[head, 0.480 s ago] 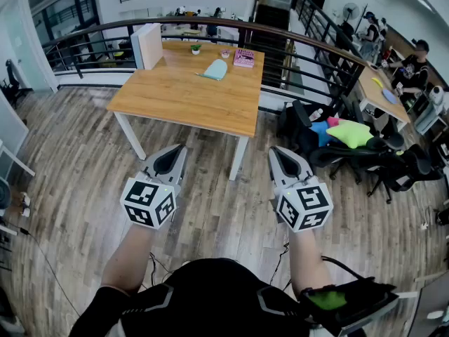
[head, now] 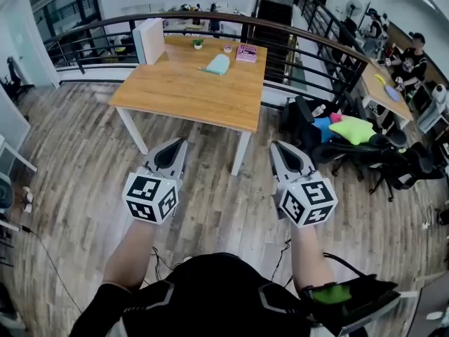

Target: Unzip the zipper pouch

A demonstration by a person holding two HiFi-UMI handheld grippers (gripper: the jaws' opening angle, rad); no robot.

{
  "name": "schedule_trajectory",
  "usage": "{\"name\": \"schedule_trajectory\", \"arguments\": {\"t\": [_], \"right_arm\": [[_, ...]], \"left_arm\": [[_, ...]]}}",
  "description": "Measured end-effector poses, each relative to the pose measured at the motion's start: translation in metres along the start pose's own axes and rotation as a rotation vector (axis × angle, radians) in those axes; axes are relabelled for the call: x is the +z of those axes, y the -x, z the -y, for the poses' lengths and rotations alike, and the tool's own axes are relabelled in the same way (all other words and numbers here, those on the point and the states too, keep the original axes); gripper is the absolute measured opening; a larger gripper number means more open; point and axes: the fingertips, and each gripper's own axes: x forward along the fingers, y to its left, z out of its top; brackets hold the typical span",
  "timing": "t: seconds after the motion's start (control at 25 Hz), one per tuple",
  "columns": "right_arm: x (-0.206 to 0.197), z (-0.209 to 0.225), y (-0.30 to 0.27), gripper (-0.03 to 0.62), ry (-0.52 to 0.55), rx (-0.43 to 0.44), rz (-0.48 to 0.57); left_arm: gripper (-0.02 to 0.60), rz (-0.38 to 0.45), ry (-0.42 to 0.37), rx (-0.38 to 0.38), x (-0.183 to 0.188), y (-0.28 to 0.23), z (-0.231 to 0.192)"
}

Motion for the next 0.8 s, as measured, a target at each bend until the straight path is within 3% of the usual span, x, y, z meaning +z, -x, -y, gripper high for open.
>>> {"name": "schedule_trajectory", "arguments": {"t": [0.24,0.8], "right_arm": [[-0.001,-0.008,-0.002,0.009,0.024,0.021,-0.009],[-0.001,-0.015,-0.009,0.014,0.029,0.037,-0.005]], "left_arm": [[0.029,-0.01,-0.018,0.031,-0.003,0.004,-0.005],[0.031,-0.007,-0.057,0.024,0.0,0.009,-0.006]]}}
